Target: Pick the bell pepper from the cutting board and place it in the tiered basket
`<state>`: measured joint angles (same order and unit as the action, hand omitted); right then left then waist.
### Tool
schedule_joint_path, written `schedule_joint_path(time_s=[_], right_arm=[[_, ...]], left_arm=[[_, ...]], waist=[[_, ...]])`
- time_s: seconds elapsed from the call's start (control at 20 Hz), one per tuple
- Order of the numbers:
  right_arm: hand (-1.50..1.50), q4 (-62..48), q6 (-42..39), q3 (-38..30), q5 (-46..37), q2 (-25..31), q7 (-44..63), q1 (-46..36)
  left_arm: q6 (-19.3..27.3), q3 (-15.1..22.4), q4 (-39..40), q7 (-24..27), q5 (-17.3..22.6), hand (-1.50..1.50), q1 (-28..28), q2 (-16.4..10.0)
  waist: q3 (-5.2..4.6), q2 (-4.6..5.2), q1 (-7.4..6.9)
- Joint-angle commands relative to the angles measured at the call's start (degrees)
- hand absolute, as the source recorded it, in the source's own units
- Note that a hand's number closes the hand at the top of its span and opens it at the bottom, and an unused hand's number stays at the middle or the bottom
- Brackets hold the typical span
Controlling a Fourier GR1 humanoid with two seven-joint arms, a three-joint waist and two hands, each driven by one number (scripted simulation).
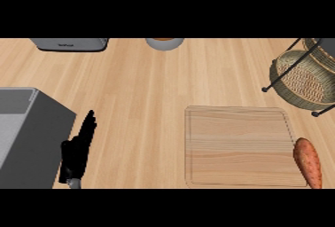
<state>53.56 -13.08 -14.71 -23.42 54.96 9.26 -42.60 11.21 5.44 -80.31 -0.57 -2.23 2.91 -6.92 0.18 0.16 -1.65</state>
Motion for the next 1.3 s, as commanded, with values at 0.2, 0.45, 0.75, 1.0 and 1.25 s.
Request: schedule_joint_path(time_s=[0.2,0.45,0.75,1.0,1.25], right_arm=[[1.5,-14.2,7.9,2.6,-6.6,-6.0,-4.9,-5.5],[1.5,-21.3,10.1,-0.5,-4.0,-10.4,-5.0,-9.2],[-1.5,-25.3,5.4,-8.3,5.2,-11.6,-6.9,-9.9],[-1.5,-27.5,5.9,-15.1,11.7,-11.5,-10.4,-11.6],[-1.5,-27.0,13.0,-18.3,13.0,-8.2,-12.2,-12.8]], left_arm=[[-0.8,-1.0,0.2,-3.2,-0.2,0.0,-0.8,-0.8],[0.2,0.6,-0.4,-0.9,-1.1,0.0,1.7,1.2],[2.3,1.6,-2.0,-2.6,-2.6,0.0,2.5,2.4],[1.5,1.3,0.5,0.1,-2.2,0.0,2.3,2.9],[0.6,-1.6,0.5,-3.3,-1.2,0.0,-1.2,0.4]], waist=[[-0.16,0.18,0.41],[-0.13,0.26,0.14],[-0.09,0.14,0.48],[-0.09,0.25,0.6],[-0.13,0.14,1.08]])
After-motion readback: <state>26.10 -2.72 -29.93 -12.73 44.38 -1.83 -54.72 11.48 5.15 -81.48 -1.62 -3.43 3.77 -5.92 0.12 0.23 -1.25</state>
